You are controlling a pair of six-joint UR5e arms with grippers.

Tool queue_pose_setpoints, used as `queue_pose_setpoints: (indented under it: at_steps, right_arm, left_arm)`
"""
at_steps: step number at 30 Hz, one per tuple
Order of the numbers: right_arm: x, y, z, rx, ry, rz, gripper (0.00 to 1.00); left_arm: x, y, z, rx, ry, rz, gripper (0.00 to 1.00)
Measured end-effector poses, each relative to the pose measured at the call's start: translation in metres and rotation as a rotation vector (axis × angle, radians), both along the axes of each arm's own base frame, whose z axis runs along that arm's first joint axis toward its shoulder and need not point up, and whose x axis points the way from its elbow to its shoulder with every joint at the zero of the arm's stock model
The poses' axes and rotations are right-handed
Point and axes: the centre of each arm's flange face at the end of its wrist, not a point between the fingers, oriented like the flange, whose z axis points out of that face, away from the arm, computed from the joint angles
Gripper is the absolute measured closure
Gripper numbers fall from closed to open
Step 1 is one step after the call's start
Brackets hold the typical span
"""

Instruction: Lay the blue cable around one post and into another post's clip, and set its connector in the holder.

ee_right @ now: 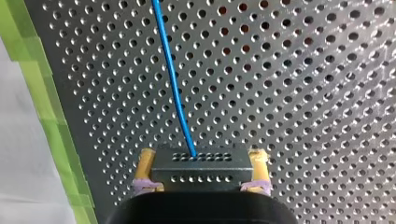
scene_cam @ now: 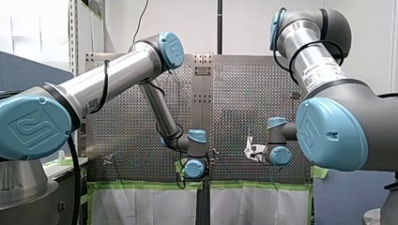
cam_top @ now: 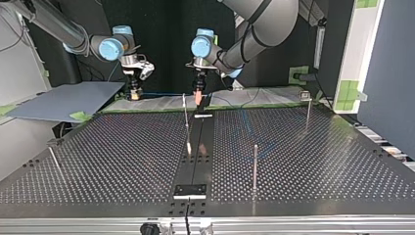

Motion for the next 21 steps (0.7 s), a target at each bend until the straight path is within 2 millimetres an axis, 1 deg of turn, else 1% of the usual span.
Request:
queue_pose_setpoints:
  at_steps: [6, 12, 21]
  right_arm:
    - [-0.0026, -0.0011, -0.0009, 0.002, 0.002, -0.003, 1.0]
    - [0.0003, 0.0003, -0.0015, 0.001, 0.001, 0.018, 1.0]
    - [0.0036, 0.0016, -0.0024, -0.004, 0.0, 0.043, 1.0]
  left_arm:
    - [0.0018, -0.0005, 0.0008, -0.005, -0.004, -0.006, 1.0]
    - [0.0069, 0.0006, 0.0023, -0.013, 0.0, -0.004, 1.0]
    - [0.0065, 0.0032, 0.0007, -0.003, 0.015, 0.001, 1.0]
